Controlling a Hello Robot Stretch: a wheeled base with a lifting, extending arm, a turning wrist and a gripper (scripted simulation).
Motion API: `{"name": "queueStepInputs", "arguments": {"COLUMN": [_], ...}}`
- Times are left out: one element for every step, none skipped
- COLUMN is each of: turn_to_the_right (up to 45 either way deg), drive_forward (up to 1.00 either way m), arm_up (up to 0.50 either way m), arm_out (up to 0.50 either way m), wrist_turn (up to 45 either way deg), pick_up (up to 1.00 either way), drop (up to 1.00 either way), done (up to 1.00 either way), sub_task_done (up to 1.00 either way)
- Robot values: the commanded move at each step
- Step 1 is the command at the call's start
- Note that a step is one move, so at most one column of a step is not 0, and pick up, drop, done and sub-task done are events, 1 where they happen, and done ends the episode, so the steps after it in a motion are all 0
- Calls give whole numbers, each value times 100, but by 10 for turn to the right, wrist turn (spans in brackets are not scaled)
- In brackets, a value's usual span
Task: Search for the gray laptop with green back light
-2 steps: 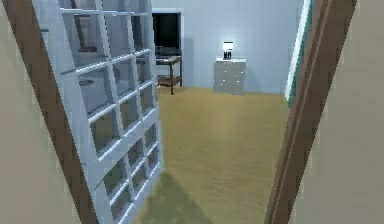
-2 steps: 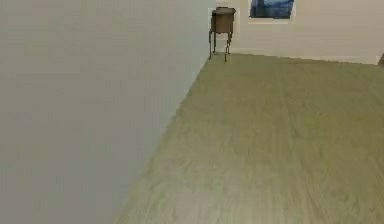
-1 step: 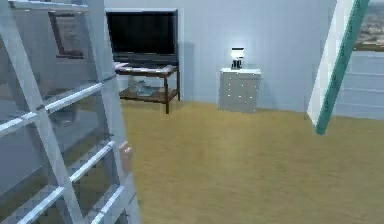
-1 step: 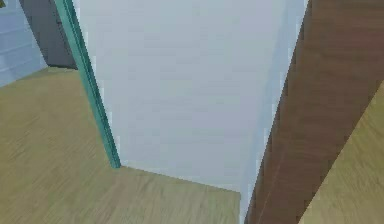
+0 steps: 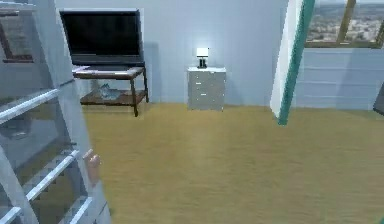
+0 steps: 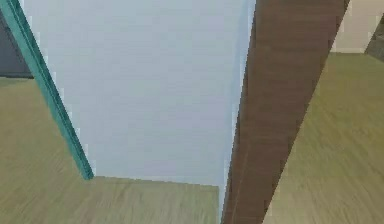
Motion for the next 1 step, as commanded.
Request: {"name": "queueStepInputs", "arguments": {"turn_to_the_right": [0], "drive_forward": [90], "arm_up": [0], "arm_out": [0], "wrist_turn": [0], "pick_up": [0], "drop": [0], "done": [0], "sub_task_done": [0]}}
